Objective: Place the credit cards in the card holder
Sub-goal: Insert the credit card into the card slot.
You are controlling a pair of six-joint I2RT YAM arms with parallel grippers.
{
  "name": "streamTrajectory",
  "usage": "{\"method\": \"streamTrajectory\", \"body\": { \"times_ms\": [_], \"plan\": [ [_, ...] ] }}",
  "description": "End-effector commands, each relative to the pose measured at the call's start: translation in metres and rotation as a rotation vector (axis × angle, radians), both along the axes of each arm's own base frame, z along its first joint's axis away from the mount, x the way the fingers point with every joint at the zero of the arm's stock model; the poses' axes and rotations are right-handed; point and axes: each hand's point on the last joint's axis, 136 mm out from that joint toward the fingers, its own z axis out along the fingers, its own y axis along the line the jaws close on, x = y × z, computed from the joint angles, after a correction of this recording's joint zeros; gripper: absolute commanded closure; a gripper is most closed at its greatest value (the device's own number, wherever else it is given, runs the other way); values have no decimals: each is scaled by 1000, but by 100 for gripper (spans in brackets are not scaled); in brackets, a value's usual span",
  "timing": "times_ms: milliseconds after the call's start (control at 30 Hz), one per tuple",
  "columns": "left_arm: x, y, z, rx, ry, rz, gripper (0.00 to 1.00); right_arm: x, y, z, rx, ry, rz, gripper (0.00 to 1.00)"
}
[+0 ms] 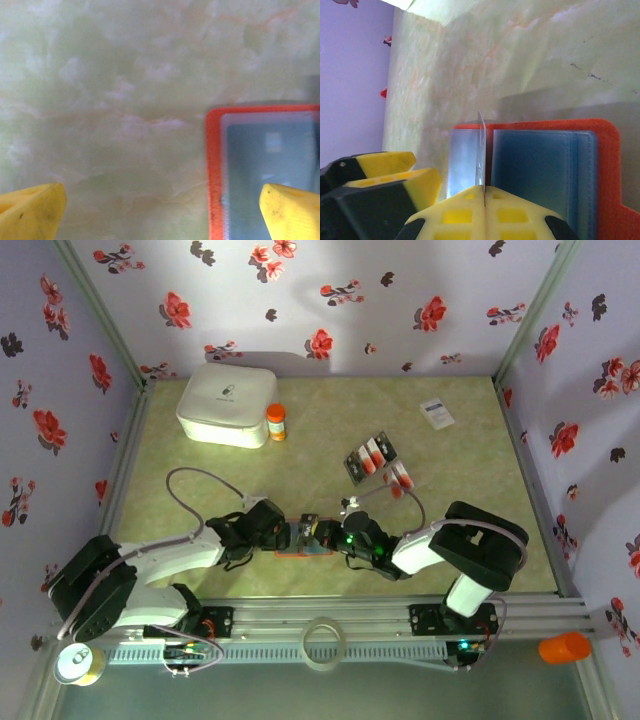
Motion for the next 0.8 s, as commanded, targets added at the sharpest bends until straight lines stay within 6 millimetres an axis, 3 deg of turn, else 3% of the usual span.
{"method": "streamTrajectory", "body": {
  "times_ms": [0,767],
  "plan": [
    [-5,5,-10,26,14,-4,0,-7,-2,-7,-3,26,6,100],
    [-8,12,-19,50,27,16,0,-20,-5,-18,-43,109,38,100]
  ]
}}
